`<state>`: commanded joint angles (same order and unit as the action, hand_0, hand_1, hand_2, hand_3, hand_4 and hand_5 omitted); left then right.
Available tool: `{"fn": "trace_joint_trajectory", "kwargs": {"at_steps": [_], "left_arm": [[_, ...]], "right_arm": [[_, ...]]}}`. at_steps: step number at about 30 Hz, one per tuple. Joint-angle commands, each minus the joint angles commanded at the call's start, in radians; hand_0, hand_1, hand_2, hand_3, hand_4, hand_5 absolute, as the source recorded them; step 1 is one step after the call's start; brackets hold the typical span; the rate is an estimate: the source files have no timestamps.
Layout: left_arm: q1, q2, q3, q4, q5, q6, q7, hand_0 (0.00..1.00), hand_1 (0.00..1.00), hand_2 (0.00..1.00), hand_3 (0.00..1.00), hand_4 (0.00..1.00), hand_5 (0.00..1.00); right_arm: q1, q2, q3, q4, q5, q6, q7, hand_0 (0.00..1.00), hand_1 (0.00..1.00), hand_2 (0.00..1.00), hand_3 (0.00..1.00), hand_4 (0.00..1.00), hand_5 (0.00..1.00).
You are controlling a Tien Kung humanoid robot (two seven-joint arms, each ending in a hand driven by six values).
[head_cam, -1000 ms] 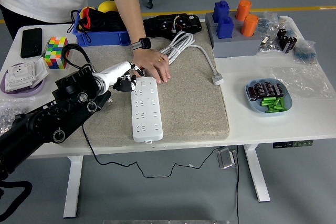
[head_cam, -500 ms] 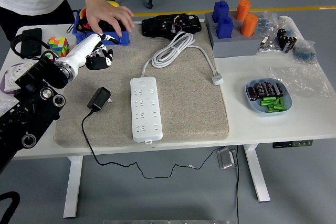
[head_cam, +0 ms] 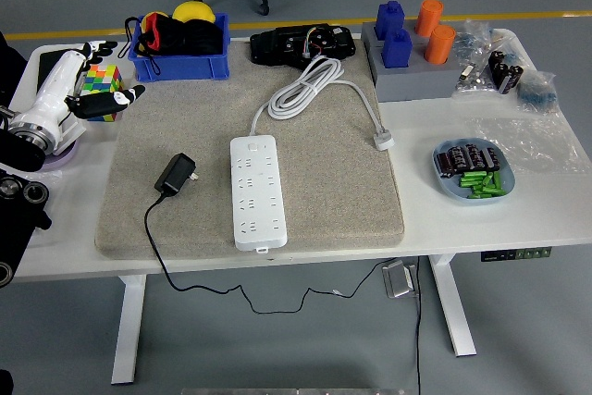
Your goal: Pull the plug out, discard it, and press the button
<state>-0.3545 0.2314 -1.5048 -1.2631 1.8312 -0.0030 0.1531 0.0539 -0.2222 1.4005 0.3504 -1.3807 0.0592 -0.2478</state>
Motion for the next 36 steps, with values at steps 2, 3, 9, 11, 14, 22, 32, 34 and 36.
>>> {"fn": "trace_joint_trajectory", "kwargs": {"at_steps": [2, 3, 9, 11, 14, 22, 32, 34, 36], "left_arm": [[0.011, 0.001, -0.021, -0.003, 0.0, 0.0, -0.003, 0.908, 0.934, 0.913, 0.914, 0.85, 0.361], [0.014, 0.001, -0.026, -0.004, 0.0, 0.0, -0.004, 0.908, 0.934, 0.913, 0.914, 0.85, 0.361], [0.042, -0.002, -0.074, -0.016, -0.002, -0.003, -0.008, 0.918, 0.944, 0.928, 0.928, 0.859, 0.405], [0.047, -0.004, -0.089, -0.017, -0.005, -0.006, -0.007, 0.918, 0.944, 0.928, 0.928, 0.859, 0.405], [0.05, -0.007, -0.11, -0.012, -0.002, -0.019, 0.001, 0.919, 0.944, 0.924, 0.934, 0.855, 0.403], [0.056, -0.005, -0.121, -0.023, 0.002, -0.029, 0.012, 0.919, 0.942, 0.92, 0.935, 0.872, 0.436], [0.064, -0.01, -0.124, -0.028, 0.002, -0.028, 0.012, 0.918, 0.931, 0.897, 0.931, 0.871, 0.43], [0.065, -0.01, -0.125, -0.03, 0.002, -0.028, 0.014, 0.918, 0.931, 0.897, 0.931, 0.871, 0.43], [0.065, -0.009, -0.125, -0.031, 0.002, -0.028, 0.016, 0.916, 0.923, 0.893, 0.929, 0.869, 0.429]], "right_arm": [[0.0, 0.001, 0.0, 0.0, -0.001, 0.0, 0.0, 0.75, 0.7, 0.711, 0.723, 0.781, 0.634], [0.0, 0.001, 0.001, 0.0, -0.001, 0.0, 0.0, 0.75, 0.7, 0.711, 0.723, 0.781, 0.634], [0.005, 0.001, -0.004, 0.002, 0.0, 0.0, 0.001, 0.749, 0.7, 0.711, 0.723, 0.781, 0.633], [0.005, 0.0, -0.005, 0.001, -0.001, 0.0, 0.0, 0.749, 0.7, 0.711, 0.723, 0.781, 0.633], [0.006, -0.001, -0.007, 0.001, -0.001, 0.0, 0.0, 0.749, 0.7, 0.711, 0.723, 0.78, 0.634], [0.007, -0.002, -0.013, 0.001, 0.0, 0.0, 0.0, 0.75, 0.7, 0.711, 0.723, 0.78, 0.635], [0.003, -0.003, -0.015, 0.0, 0.001, 0.0, 0.0, 0.749, 0.7, 0.711, 0.723, 0.78, 0.634], [0.003, -0.003, -0.014, 0.0, 0.0, 0.0, 0.0, 0.749, 0.7, 0.711, 0.723, 0.78, 0.634], [0.003, -0.001, -0.013, 0.0, 0.001, 0.0, 0.0, 0.749, 0.701, 0.711, 0.723, 0.78, 0.634]]}}
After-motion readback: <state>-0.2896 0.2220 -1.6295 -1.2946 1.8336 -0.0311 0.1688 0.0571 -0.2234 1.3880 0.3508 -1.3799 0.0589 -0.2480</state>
